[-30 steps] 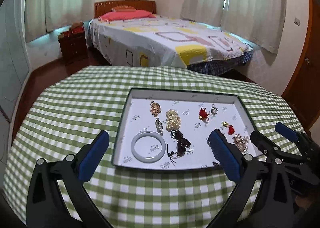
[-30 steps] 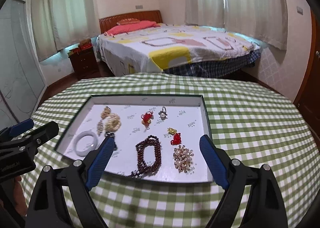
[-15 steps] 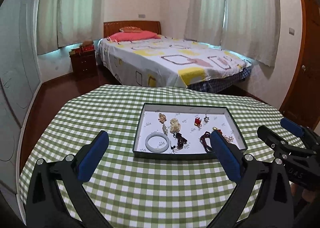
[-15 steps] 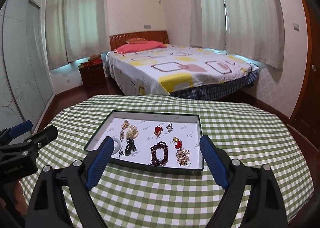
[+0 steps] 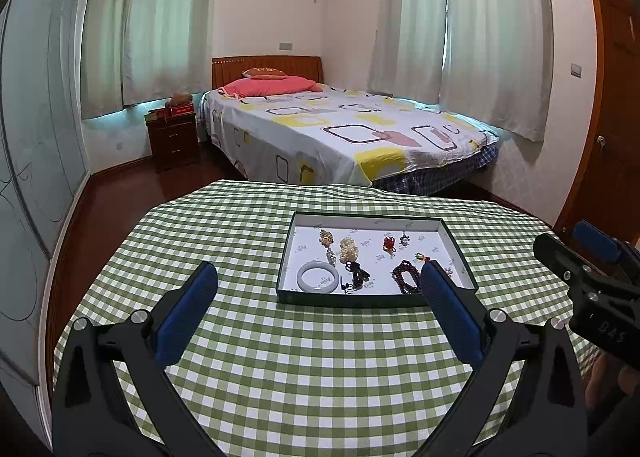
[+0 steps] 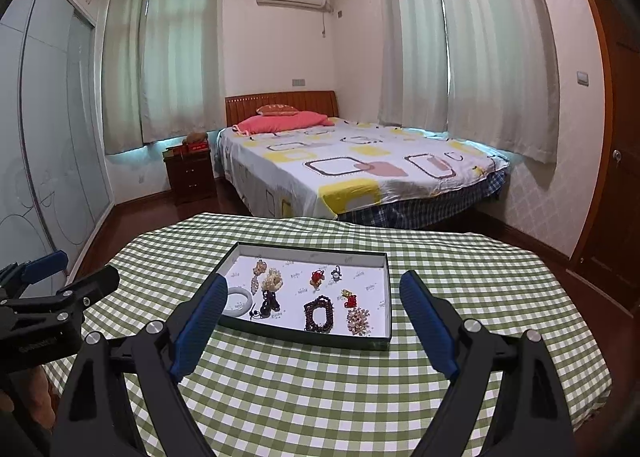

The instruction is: Organize jewelry

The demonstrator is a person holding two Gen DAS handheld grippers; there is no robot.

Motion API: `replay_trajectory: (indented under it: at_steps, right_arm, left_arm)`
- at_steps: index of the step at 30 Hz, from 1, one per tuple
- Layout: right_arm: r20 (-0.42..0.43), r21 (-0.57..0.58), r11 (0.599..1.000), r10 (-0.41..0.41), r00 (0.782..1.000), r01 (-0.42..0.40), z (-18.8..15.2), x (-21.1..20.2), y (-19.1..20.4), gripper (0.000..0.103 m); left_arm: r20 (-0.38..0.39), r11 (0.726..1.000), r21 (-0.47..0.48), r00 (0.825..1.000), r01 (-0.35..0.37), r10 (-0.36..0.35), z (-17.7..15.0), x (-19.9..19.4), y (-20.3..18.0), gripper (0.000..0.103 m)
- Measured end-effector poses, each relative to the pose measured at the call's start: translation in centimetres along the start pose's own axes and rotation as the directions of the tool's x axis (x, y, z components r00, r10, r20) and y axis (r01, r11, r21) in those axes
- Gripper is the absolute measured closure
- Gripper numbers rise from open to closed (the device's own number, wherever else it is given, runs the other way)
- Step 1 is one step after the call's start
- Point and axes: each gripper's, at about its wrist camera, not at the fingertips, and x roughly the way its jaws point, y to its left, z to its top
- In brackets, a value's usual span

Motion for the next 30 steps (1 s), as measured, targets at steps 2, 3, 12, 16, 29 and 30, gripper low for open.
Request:
replay_trajectory:
  at_steps: [2, 3, 12, 16, 29, 30]
  right_arm:
    - [0.002, 0.000, 1.000, -0.002, 1.000, 0.002, -0.1, -0.2, 0.0, 0.018]
    - [0.004, 0.000, 1.000, -0.002, 1.000, 0.002, -0.2, -0.3, 0.1, 0.018]
    - [0.017, 0.003, 1.000, -0.010, 1.000, 0.010, -0.4, -1.0, 0.0, 0.018]
    - [0.018, 0.004, 1.000, -0.009, 1.000, 0.009, -0.4, -1.1, 0.0, 0.018]
    - [0.017, 0.004, 1.000, -0.014, 1.000, 0.014, -0.2, -1.1, -0.1, 0.018]
    - [0.017, 0.004, 1.000, -0.014, 1.000, 0.014, -0.2, -1.1, -0.1, 0.018]
  left_arm:
    - [0.004, 1.000, -0.001, 1.000, -0.001, 0.001, -0.1, -0.3, 0.1, 0.004]
    - [0.004, 1.000, -0.001, 1.000, 0.002, -0.002, -0.1, -0.5, 0.1, 0.004]
    - [0.016, 1.000, -0.002, 1.000, 0.012, -0.012, -0.2, -1.0, 0.0, 0.004]
    - [0.017, 1.000, -0.001, 1.000, 0.013, -0.013, -0.2, -1.1, -0.1, 0.004]
    - [0.014, 1.000, -0.008, 1.000, 0.011, -0.011, -0.3, -1.0, 0.2, 0.004]
    - [0.013, 1.000, -0.010, 1.000, 0.012, -0.012, -0.3, -1.0, 0.2, 0.004]
